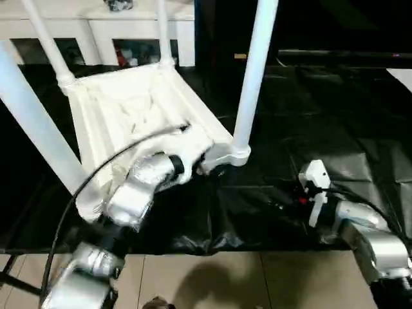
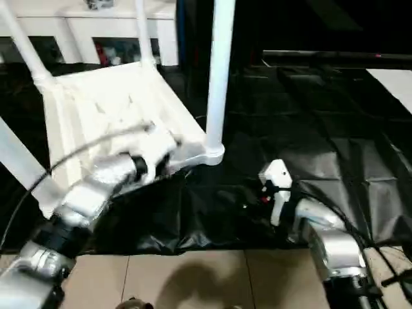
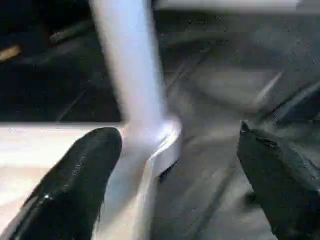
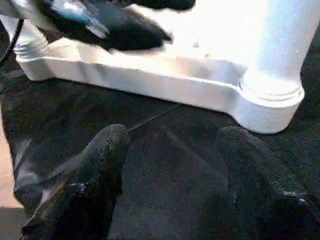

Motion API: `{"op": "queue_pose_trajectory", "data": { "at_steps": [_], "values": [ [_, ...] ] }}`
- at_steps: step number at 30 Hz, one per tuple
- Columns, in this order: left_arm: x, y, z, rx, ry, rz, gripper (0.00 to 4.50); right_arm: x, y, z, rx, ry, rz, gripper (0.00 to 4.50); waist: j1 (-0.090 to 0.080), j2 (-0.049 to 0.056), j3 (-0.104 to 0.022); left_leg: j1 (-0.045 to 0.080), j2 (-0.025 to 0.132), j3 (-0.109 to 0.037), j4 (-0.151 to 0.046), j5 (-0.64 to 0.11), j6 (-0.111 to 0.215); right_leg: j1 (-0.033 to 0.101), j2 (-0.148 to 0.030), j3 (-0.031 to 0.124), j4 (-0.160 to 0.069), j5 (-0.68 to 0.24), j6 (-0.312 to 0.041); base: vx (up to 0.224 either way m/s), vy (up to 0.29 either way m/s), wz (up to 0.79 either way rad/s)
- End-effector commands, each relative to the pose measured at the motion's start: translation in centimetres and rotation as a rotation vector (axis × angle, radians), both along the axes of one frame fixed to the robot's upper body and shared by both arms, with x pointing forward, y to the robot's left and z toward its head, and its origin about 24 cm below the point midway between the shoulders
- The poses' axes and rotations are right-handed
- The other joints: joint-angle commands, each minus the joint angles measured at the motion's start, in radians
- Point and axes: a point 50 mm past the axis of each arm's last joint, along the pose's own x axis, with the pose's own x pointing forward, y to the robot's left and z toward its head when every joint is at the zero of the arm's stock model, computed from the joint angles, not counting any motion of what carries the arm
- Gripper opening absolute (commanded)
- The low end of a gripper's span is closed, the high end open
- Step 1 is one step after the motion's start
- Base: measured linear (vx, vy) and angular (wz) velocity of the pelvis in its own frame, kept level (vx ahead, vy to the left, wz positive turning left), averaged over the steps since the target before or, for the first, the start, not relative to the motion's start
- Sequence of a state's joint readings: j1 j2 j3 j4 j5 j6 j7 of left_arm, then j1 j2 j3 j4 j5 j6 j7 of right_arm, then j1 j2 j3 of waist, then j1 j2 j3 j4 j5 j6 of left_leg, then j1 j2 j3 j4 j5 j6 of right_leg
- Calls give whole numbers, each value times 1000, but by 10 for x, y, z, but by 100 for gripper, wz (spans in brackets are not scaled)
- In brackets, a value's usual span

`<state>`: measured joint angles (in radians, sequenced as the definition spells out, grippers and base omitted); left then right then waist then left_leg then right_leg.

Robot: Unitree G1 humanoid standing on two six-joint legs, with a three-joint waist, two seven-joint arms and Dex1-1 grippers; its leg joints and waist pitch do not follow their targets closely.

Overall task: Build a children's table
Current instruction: Rotate leg to tighten

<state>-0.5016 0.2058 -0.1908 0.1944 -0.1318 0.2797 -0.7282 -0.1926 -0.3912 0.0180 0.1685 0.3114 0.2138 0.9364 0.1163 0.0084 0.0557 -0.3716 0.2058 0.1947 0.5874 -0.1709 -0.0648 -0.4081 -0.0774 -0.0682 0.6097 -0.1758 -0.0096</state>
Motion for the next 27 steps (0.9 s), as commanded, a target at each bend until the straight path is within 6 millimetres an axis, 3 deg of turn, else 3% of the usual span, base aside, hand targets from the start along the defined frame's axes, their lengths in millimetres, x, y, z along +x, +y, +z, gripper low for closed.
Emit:
{"op": "queue_pose_trajectory", "data": {
  "at_steps": [1, 3, 4, 5, 6, 8, 9, 11, 12, 14, 15, 16, 21, 24, 27],
  "values": [
    [-6, 6, 9, -73, 14, -31, 444, 0, -1, 2, -2, -16, -30, 319, 4, 1, -69, 7, 27, -18, -63, -228, 37, 51, -62, 40, -76, -207, -211, 0, 0, 0],
    [-11, 10, 11, -94, 28, -52, 444, 0, -1, 2, 6, -14, -42, 319, 1, 5, -64, 10, 24, -18, -66, -268, 31, 49, -60, 39, -82, -265, -194, 0, 0, 0],
    [-15, 14, 11, -103, 42, -69, 444, -1, 0, 2, 11, -13, -43, 319, 0, 15, -59, 10, 22, -19, -69, -290, 28, 46, -59, 39, -89, -310, -178, 0, 0, 0],
    [-27, 24, 13, -129, 82, -127, 444, -3, 2, 2, 23, -11, -44, 319, -1, 10, -61, 13, 25, -19, -70, -297, 22, 48, -61, 39, -89, -319, -174, 0, 0, 0],
    [-37, 31, 15, -148, 109, -176, 444, -5, 3, 1, 29, -8, -43, 319, -6, 13, -57, 5, 25, -23, -76, -301, 18, 50, -62, 40, -86, -332, -170, 0, 0, 0],
    [-51, 42, 15, -156, 166, -243, 444, -7, 4, 0, 34, -2, -40, 319, -11, 20, -56, 15, 24, -20, -75, -325, 11, 40, -55, 41, -87, -343, -170, 0, 0, 0],
    [-57, 48, 15, -152, 195, -271, 444, -9, 4, -1, 36, 2, -39, 319, -12, 24, -53, 10, 23, -22, -78, -328, 11, 42, -54, 41, -86, -347, -173, 0, 0, 0],
    [-62, 55, 14, -144, 226, -293, 444, -10, 5, -2, 37, 5, -37, 319, -16, 23, -49, 16, 21, -20, -77, -350, 9, 37, -50, 41, -91, -379, -165, 0, 0, 0],
    [-67, 62, 12, -130, 252, -306, 444, -11, 5, -2, 37, 7, -37, 319, -15, 30, -45, 20, 22, -20, -79, -361, 7, 32, -51, 43, -96, -401, -160, 0, 0, 0],
    [-75, 81, 8, -88, 302, -308, 444, -13, 6, -3, 39, 12, -35, 319, -15, 32, -41, 20, 21, -22, -81, -380, 1, 32, -52, 43, -98, -431, -151, 0, 0, 0],
    [-77, 88, 6, -68, 317, -306, 444, -13, 6, -4, 39, 14, -34, 319, -20, 33, -38, 17, 20, -24, -86, -398, -4, 34, -51, 44, -99, -460, -127, 0, 0, 0],
    [-77, 88, 6, -68, 317, -306, 444, -13, 6, -4, 39, 14, -34, 319, -21, 36, -39, 22, 20, -24, -85, -403, -8, 31, -52, 44, -102, -471, -120, 0, 0, 0],
    [-93, 122, 6, 7, 416, -279, 444, -16, 7, -5, 36, 23, -33, 319, -26, 42, -36, 23, 20, -26, -89, -413, -12, 28, -53, 46, -99, -464, -128, 0, 0, 0],
    [-97, 133, 7, 25, 447, -263, 444, -16, 7, -6, 36, 25, -32, 319, -28, 47, -34, 24, 21, -25, -89, -409, -11, 26, -52, 47, -98, -438, -144, 0, 0, 0],
    [-104, 153, 9, 54, 487, -224, 444, -17, 7, -6, 35, 28, -31, 319, -28, 47, -32, 23, 20, -24, -90, -415, -10, 28, -52, 47, -97, -442, -144, 0, 0, 0]
  ]
}}
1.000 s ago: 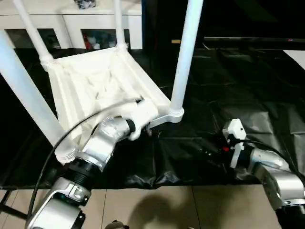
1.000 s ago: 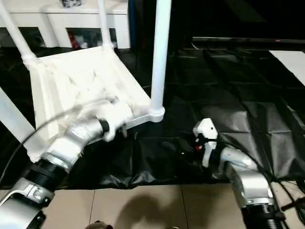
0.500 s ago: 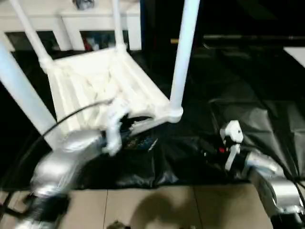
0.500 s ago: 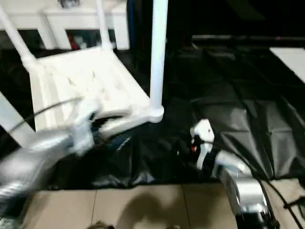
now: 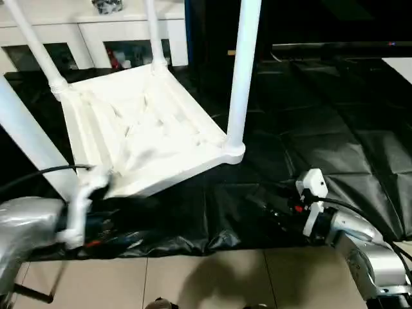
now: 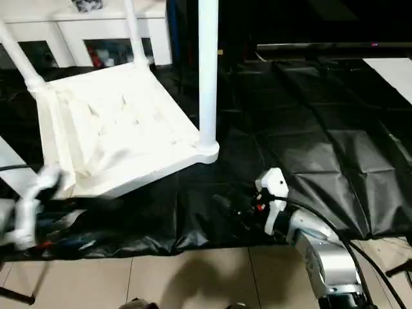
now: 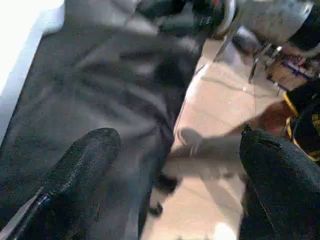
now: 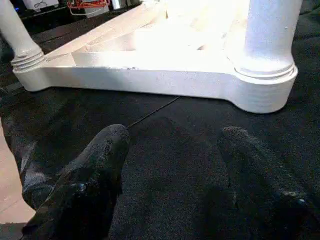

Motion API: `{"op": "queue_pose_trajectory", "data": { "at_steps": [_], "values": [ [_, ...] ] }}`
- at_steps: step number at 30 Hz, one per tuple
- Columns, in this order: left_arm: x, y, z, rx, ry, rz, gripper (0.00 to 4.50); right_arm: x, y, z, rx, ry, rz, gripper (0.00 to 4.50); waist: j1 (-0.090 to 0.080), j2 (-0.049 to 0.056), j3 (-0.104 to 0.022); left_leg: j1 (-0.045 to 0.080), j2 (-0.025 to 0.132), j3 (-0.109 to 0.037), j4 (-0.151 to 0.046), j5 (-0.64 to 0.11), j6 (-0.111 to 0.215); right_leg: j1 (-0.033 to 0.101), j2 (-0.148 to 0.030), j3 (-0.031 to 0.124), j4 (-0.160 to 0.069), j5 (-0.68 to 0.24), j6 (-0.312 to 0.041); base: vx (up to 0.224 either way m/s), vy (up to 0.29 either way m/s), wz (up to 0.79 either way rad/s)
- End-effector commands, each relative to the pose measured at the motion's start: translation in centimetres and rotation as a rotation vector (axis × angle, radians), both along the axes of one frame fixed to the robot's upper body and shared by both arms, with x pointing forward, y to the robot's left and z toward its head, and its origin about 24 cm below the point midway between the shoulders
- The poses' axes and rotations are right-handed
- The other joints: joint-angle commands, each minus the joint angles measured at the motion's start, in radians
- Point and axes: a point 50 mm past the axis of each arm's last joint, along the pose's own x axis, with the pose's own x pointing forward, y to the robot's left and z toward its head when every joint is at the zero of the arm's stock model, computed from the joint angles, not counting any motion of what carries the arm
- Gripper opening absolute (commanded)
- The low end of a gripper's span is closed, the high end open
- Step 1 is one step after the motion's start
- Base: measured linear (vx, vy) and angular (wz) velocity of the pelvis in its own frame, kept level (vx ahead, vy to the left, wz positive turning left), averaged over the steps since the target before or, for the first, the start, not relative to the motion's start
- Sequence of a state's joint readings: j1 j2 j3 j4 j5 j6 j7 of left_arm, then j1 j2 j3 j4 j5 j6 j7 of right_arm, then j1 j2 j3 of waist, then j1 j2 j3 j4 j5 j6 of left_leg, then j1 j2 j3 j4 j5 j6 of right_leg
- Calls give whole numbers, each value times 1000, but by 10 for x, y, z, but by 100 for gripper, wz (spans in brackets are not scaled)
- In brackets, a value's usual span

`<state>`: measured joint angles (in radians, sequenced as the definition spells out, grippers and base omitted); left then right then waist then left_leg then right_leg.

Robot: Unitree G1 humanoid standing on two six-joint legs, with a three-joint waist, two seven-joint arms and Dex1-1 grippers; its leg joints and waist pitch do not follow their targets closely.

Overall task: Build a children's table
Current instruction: Rotate leg to tighten, then rotate table base

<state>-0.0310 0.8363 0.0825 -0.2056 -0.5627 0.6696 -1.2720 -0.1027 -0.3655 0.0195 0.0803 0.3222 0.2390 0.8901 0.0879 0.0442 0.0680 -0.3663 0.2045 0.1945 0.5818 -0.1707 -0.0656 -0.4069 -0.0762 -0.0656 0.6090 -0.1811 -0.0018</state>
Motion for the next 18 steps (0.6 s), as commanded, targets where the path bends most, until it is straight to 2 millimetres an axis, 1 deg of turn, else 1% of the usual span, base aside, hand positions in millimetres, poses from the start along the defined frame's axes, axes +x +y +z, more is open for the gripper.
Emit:
{"op": "queue_pose_trajectory", "data": {
  "at_steps": [1, 2, 4, 5, 6, 7, 8, 9, 10, 12, 13, 14, 16, 18],
  "values": [
    [-2, 9, 5, 9, 0, 10, 444, -1, 2, 2, 8, 0, 2, 319, 1, 12, -43, 19, 21, -24, -85, -415, -8, 26, -54, 45, -98, -446, -150, 0, 0, 0],
    [-2, 9, 5, 9, 0, 10, 444, -1, 2, 2, 8, 0, 2, 319, 0, 12, -42, 18, 22, -24, -86, -417, -9, 26, -54, 45, -98, -452, -149, 0, 0, 0],
    [-12, 29, 8, 63, 48, 33, 444, -1, 1, 1, 5, 4, 2, 319, 3, 17, -41, 21, 23, -25, -86, -422, -11, 24, -57, 46, -100, -462, -148, 0, 0, 0],
    [-13, 33, 9, 75, 56, 38, 444, -1, 1, 1, 5, 4, 2, 319, 0, 15, -41, 17, 23, -25, -87, -424, -9, 25, -54, 46, -98, -460, -145, 0, 0, 0],
    [-16, 38, 9, 91, 68, 44, 444, -1, 1, 1, 4, 5, 2, 319, 1, 15, -40, 21, 22, -25, -88, -430, -7, 22, -54, 46, -101, -470, -141, 0, 0, 0],
    [-19, 48, 9, 125, 88, 59, 444, -2, 1, 0, 2, 6, 2, 319, 1, 16, -38, 21, 22, -26, -89, -436, -7, 22, -55, 46, -102, -482, -139, 0, 0, 0],
    [-22, 54, 9, 150, 104, 72, 444, -2, 0, 0, 0, 6, 1, 319, 1, 15, -36, 22, 22, -25, -89, -443, -6, 20, -54, 46, -104, -493, -136, 0, 0, 0],
    [-24, 60, 9, 176, 118, 84, 444, -2, 0, 0, 0, 6, 1, 319, 2, 17, -36, 25, 24, -27, -90, -451, -9, 19, -56, 47, -104, -504, -134, 0, 0, 0],
    [-24, 60, 9, 176, 118, 84, 444, -2, 0, 0, 0, 6, 1, 319, 1, 18, -35, 25, 25, -27, -92, -458, -10, 17, -56, 47, -105, -511, -133, 0, 0, 0],
    [-28, 74, 11, 216, 137, 122, 444, -2, -2, 0, -5, 8, 0, 319, 3, 19, -35, 27, 25, -27, -91, -460, -12, 17, -58, 50, -105, -509, -136, 0, 0, 0],
    [-28, 74, 11, 216, 137, 122, 444, -2, -2, 0, -5, 8, 0, 319, 4, 20, -35, 25, 26, -28, -92, -457, -12, 18, -58, 50, -104, -501, -138, 0, 0, 0],
    [-29, 77, 12, 223, 139, 130, 444, -2, -2, 0, -7, 8, 0, 319, 4, 19, -34, 27, 26, -27, -93, -459, -12, 16, -56, 50, -104, -498, -140, 0, 0, 0],
    [-30, 83, 14, 236, 137, 155, 444, -2, -3, 0, -8, 9, -3, 319, 5, 18, -36, 25, 26, -27, -93, -450, -11, 18, -57, 51, -101, -473, -149, 0, 0, 0],
    [-30, 88, 16, 251, 122, 181, 444, -1, -4, 0, -11, 8, -6, 319, 4, 17, -35, 25, 26, -26, -92, -449, -9, 19, -58, 50, -101, -472, -152, 0, 0, 0]
  ]
}}
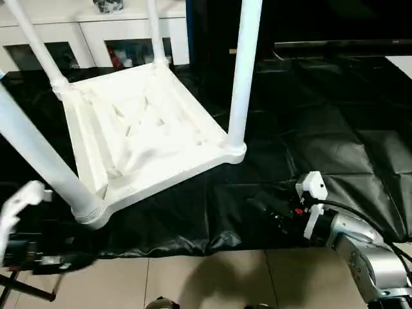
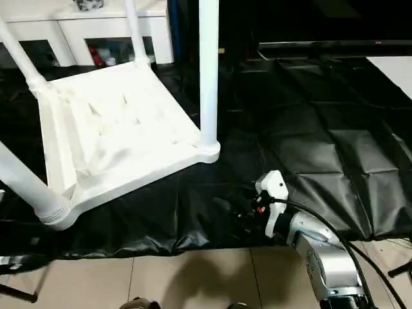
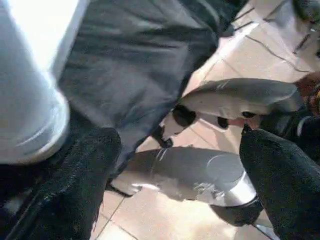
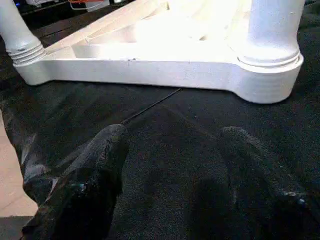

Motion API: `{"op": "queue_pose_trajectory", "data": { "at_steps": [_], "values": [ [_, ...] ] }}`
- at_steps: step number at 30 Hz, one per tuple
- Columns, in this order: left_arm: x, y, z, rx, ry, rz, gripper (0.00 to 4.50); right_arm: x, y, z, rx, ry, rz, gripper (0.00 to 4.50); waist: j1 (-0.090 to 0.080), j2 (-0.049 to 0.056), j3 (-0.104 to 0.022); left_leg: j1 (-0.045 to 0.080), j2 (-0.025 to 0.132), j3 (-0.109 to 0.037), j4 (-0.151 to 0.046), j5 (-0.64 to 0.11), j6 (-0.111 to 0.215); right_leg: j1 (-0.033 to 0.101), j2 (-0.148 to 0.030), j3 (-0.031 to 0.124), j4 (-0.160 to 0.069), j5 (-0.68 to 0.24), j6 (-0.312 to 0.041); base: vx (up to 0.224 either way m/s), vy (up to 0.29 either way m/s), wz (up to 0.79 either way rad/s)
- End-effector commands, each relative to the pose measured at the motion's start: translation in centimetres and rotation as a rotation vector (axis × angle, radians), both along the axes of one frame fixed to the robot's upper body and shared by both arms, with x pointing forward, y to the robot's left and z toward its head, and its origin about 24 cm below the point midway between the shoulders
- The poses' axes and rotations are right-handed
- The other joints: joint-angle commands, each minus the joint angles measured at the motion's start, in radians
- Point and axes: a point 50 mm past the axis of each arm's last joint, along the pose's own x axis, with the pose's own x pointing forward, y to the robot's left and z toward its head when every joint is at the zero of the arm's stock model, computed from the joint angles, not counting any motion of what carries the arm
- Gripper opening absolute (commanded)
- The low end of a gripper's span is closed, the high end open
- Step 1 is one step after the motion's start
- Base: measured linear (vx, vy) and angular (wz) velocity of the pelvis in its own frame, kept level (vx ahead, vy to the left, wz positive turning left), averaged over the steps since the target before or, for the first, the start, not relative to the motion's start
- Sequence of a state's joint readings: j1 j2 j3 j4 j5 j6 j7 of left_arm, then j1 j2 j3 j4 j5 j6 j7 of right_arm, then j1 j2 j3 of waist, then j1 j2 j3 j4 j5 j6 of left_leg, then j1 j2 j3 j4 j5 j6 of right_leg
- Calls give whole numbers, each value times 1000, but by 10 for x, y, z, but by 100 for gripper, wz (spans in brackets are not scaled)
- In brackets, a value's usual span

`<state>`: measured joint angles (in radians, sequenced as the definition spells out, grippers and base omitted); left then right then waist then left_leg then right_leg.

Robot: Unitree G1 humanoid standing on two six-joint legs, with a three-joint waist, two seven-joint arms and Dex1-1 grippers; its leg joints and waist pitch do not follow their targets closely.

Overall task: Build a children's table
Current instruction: Rotate table base

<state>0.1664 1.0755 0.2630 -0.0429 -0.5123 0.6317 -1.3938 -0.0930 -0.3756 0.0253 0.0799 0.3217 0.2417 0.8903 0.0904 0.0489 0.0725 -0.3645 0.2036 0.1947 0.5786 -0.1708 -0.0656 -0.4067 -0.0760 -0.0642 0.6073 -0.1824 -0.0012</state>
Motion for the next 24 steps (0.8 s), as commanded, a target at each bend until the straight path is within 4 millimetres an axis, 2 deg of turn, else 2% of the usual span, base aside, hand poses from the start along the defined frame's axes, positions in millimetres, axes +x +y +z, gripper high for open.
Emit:
{"op": "queue_pose_trajectory", "data": {
  "at_steps": [1, 5, 6, 8, 10, 11, 12, 15, 16, 17, 18, 19, 20, 22, 24],
  "values": [
    [3, 9, 7, 50, -50, 34, 444, 2, -2, 3, -1, -7, -14, 319, 2, 13, -40, 23, 26, -27, -89, -449, -9, 19, -58, 48, -98, -473, -152, 0, 0, 0],
    [13, 18, 10, 49, -152, 107, 444, 5, -3, 2, -5, -13, -35, 319, 2, 11, -42, 23, 25, -26, -87, -430, -8, 22, -59, 48, -98, -465, -152, 0, 0, 0],
    [17, 19, 11, 28, -191, 133, 444, 7, -3, 2, -8, -17, -52, 319, 4, 13, -43, 27, 26, -25, -86, -430, -12, 19, -60, 48, -98, -459, -157, 0, 0, 0],
    [23, 20, 12, 2, -246, 157, 444, 10, -4, 2, -16, -24, -81, 319, 3, 12, -45, 25, 26, -25, -87, -424, -13, 21, -58, 48, -94, -437, -164, 0, 0, 0],
    [34, 15, 16, -84, -342, 185, 444, 18, -7, 1, -36, -43, -158, 319, 6, 5, -47, 30, 25, -21, -83, -417, -18, 19, -61, 50, -96, -427, -178, 0, 0, 0],
    [34, 15, 16, -84, -342, 185, 444, 18, -7, 1, -37, -43, -158, 319, 8, 8, -47, 28, 24, -22, -82, -412, -21, 21, -62, 49, -94, -428, -182, 0, 0, 0],
    [38, 11, 15, -110, -366, 184, 444, 21, -7, 1, -37, -48, -181, 319, 10, 2, -49, 30, 26, -22, -82, -413, -27, 22, -63, 49, -94, -427, -182, 0, 0, 0],
    [57, -15, 8, -230, -458, 188, 444, 31, -1, -1, -43, -66, -235, 319, 14, 2, -48, 31, 26, -23, -82, -425, -37, 22, -64, 48, -92, -427, -184, 0, 0, 0],
    [63, -22, 7, -265, -489, 197, 444, 33, 1, -1, -42, -70, -238, 319, 16, -5, -54, 28, 25, -22, -80, -405, -35, 30, -66, 49, -88, -408, -184, 0, 0, 0],
    [67, -26, 6, -290, -500, 219, 444, 34, 3, -1, -43, -73, -236, 319, 18, 0, -57, 31, 26, -20, -78, -398, -37, 26, -64, 49, -87, -389, -187, 0, 0, 0],
    [71, -32, 5, -306, -499, 224, 444, 35, 6, -1, -42, -72, -235, 319, 16, -3, -59, 25, 25, -21, -79, -381, -37, 33, -61, 49, -82, -355, -189, 0, 0, 0],
    [73, -38, 1, -310, -485, 216, 444, 37, 11, -1, -37, -74, -220, 319, 16, -5, -60, 20, 24, -22, -79, -371, -35, 37, -61, 48, -79, -342, -187, 0, 0, 0],
    [76, -43, -4, -304, -469, 207, 444, 39, 15, 0, -33, -77, -201, 319, 14, -11, -66, 18, 23, -22, -77, -349, -28, 42, -60, 48, -75, -323, -180, 0, 0, 0],
    [78, -47, -10, -286, -455, 203, 444, 41, 21, 2, -28, -85, -170, 319, 8, -13, -70, 16, 20, -18, -72, -299, -13, 44, -59, 48, -73, -271, -192, 0, 0, 0],
    [82, -49, -12, -278, -476, 206, 444, 44, 24, 2, -30, -89, -151, 319, 6, -21, -71, 14, 20, -17, -70, -279, -4, 45, -58, 47, -72, -270, -191, 0, 0, 0]
  ]
}}
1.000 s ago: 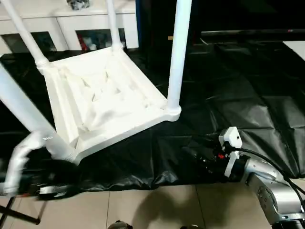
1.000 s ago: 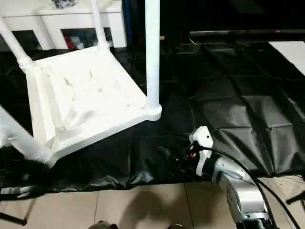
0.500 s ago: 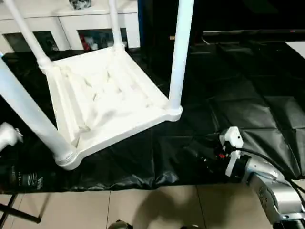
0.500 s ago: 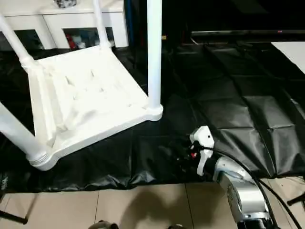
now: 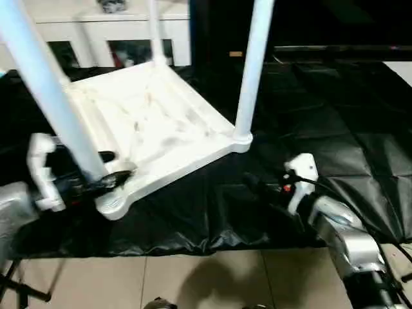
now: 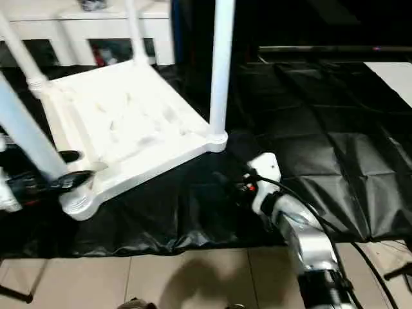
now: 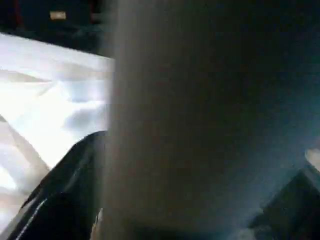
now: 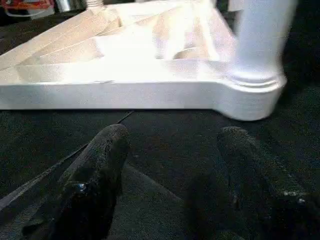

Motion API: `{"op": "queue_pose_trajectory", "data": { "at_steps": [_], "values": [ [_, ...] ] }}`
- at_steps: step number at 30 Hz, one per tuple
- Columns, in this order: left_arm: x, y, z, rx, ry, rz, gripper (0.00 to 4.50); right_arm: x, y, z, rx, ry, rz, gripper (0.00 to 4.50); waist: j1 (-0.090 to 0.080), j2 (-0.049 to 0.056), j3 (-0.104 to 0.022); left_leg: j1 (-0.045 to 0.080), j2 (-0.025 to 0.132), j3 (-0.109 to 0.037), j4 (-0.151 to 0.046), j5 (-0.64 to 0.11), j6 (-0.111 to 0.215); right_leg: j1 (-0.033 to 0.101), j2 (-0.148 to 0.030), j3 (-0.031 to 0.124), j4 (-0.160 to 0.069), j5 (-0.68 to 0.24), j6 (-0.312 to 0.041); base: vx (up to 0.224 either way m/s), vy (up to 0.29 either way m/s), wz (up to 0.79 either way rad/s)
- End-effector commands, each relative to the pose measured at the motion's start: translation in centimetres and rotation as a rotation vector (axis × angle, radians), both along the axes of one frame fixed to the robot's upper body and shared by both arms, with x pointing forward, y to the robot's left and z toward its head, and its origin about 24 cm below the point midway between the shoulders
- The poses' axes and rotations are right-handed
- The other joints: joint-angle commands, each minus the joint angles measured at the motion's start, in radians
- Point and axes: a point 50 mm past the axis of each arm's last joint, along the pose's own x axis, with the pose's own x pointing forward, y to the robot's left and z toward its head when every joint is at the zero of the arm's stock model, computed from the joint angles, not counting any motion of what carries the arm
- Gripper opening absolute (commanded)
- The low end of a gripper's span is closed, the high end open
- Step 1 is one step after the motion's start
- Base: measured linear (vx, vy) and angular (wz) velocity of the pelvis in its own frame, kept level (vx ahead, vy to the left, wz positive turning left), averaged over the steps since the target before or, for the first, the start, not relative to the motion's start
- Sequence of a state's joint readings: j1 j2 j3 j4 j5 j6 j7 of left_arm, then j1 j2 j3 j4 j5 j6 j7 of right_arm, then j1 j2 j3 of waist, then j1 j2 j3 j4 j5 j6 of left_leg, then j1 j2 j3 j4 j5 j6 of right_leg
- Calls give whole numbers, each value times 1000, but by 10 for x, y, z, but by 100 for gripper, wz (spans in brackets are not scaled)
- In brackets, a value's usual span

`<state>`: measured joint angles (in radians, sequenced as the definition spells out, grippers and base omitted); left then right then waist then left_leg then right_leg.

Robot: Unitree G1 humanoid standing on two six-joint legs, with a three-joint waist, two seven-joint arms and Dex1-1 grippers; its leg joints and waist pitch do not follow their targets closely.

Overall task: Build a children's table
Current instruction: Rotate table base

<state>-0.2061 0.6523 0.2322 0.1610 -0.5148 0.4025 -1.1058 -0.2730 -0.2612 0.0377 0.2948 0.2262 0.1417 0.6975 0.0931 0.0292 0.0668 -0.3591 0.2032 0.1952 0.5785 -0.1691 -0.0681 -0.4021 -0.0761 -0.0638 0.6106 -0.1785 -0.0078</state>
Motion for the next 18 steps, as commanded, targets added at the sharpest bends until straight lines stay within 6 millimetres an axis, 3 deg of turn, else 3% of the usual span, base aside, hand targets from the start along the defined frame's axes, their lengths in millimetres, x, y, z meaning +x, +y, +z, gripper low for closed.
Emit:
{"op": "queue_pose_trajectory", "data": {
  "at_steps": [1, 7, 8, 9, 12, 14, 15, 18],
  "values": [
    [4, -4, -1, 16, -11, 0, 444, 4, 3, 2, -11, -15, 18, 319, 2, 1, -65, 8, 21, -17, -70, -274, 1, 40, -59, 47, -75, -274, -184, 0, 0, 0],
    [11, -45, 10, -108, -51, -158, 444, 25, 6, -6, -91, 12, -74, 319, 2, -2, -67, 17, 25, -15, -67, -292, -22, 33, -61, 47, -74, -303, -214, 0, 0, 0],
    [10, -59, 13, -141, -45, -231, 444, 32, 6, -6, -107, 14, -111, 319, 1, -8, -68, 16, 25, -14, -67, -295, -24, 34, -60, 47, -72, -299, -211, 0, 0, 0],
    [9, -69, 14, -157, -39, -290, 444, 37, 7, -6, -114, 15, -130, 319, 2, -6, -70, 16, 24, -14, -66, -286, -24, 36, -59, 46, -71, -290, -211, 0, 0, 0],
    [3, -102, 17, -202, -26, -458, 444, 48, 10, -3, -117, 17, -158, 319, 2, -12, -75, 11, 24, -11, -60, -222, -13, 40, -58, 47, -62, -211, -226, 0, 0, 0],
    [2, -113, 17, -211, -24, -495, 444, 51, 11, -2, -120, 15, -158, 319, 2, -16, -79, 4, 23, -9, -56, -183, -2, 46, -58, 46, -54, -150, -235, 0, 0, 0],
    [1, -131, 16, -224, -30, -546, 444, 54, 14, -2, -121, 14, -153, 319, 1, -20, -80, 3, 22, -7, -54, -163, 10, 47, -57, 46, -52, -126, -240, 0, 0, 0],
    [5, -151, 16, -237, -58, -555, 444, 57, 18, -1, -113, 15, -147, 319, 2, -25, -78, -2, 21, -7, -51, -155, 23, 52, -59, 46, -54, -135, -235, 0, 0, 0]
  ]
}}
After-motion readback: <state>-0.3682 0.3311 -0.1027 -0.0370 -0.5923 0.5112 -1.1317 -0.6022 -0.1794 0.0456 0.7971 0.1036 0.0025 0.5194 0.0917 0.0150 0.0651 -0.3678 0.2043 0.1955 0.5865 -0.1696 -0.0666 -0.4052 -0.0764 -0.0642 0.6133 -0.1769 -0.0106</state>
